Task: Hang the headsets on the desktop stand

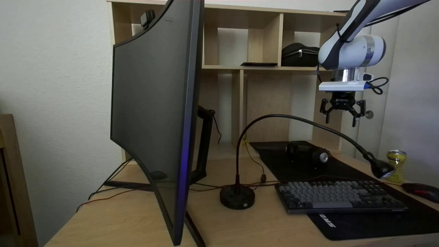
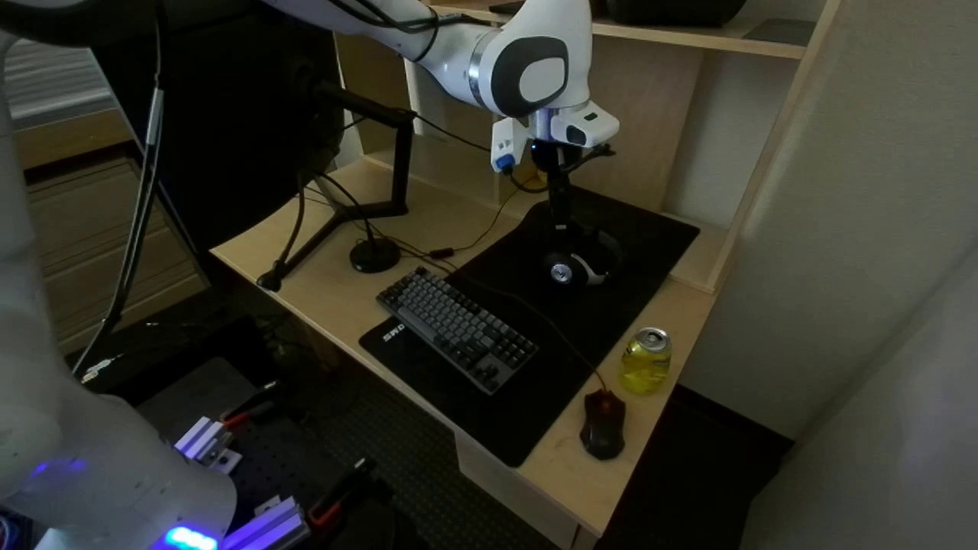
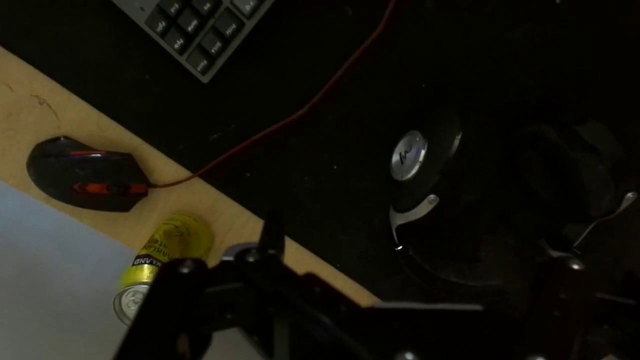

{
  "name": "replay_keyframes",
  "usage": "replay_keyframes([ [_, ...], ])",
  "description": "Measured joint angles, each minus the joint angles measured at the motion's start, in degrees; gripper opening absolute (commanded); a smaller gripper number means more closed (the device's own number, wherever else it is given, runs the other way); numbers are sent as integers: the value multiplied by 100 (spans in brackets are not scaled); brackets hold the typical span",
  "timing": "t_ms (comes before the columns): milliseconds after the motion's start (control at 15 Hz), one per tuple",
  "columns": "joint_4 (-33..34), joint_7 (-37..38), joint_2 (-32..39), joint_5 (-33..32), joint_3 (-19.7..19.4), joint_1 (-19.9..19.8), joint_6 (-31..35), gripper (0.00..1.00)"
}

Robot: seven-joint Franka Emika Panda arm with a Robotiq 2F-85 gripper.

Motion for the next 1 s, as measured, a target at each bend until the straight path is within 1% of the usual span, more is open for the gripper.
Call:
replay_keyframes([
  [200,-44,51,-12,-114,-115,79,18,100],
  [267,-169,-113,-60,-188,-154,100,31,100],
  [400,-482,-708,-109,-241,-163,95,383,100],
  [533,-566,-1355,108,-215,-166,54,892,100],
  [667,-374,-2096,513,54,-124,-72,1480,100],
  [800,72,-2697,963,525,16,-299,1798,100],
  [867,369,-2734,1190,679,51,-370,1808,100],
  [933,539,-2734,1326,701,39,-383,1806,100],
  [1000,544,-2733,1352,700,31,-379,1806,100],
])
